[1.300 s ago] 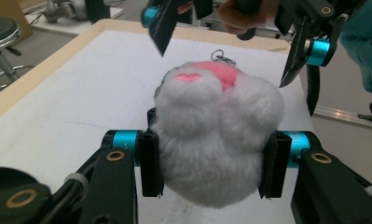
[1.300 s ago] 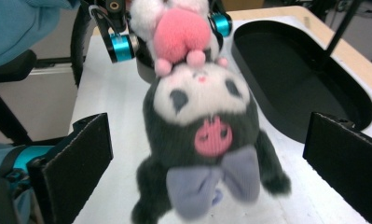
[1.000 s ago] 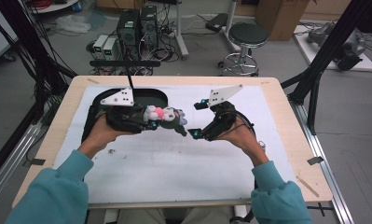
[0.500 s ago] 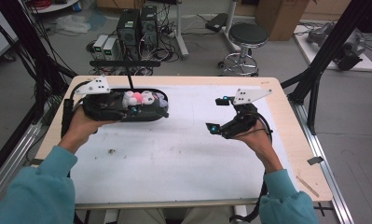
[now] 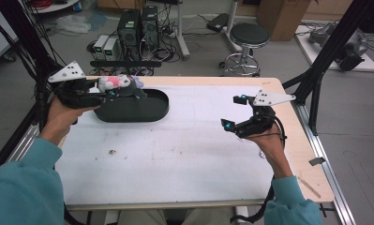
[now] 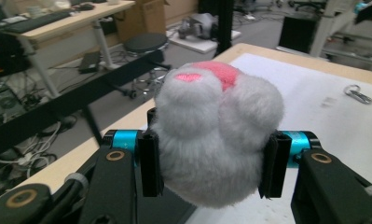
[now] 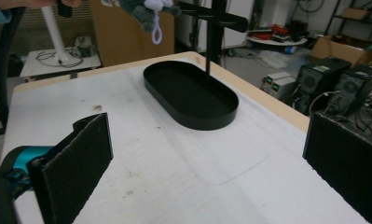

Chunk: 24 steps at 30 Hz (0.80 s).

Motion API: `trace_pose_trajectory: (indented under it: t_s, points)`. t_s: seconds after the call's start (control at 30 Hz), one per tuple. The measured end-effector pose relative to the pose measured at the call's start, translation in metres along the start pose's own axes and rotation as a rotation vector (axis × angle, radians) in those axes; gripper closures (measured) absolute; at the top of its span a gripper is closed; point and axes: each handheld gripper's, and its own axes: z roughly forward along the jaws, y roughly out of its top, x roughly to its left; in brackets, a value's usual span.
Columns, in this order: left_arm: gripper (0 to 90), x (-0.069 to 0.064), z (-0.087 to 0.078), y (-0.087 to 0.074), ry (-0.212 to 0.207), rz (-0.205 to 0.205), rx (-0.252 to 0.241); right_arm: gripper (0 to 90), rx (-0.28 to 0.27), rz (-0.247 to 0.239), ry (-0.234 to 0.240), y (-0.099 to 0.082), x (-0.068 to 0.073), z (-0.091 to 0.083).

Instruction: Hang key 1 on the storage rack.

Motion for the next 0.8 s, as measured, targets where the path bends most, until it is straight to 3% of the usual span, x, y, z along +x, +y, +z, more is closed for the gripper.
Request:
trace_pose_trajectory:
  t_s: [0.3,0.67,0.8]
  points:
    - [53.4,0.027,-0.010,-0.003,0.087,-0.033,0.018,0.6,-0.040,0.026,-0.111,-0.012,-0.008,-0.016]
    - [53.4,0.048,-0.014,-0.005,0.176,-0.059,0.021,0.6,-0.049,0.083,-0.189,-0.032,-0.018,-0.028]
    - [53.4,0.053,-0.014,-0.004,0.202,-0.061,0.021,0.6,-0.039,0.081,-0.214,-0.035,-0.021,-0.031]
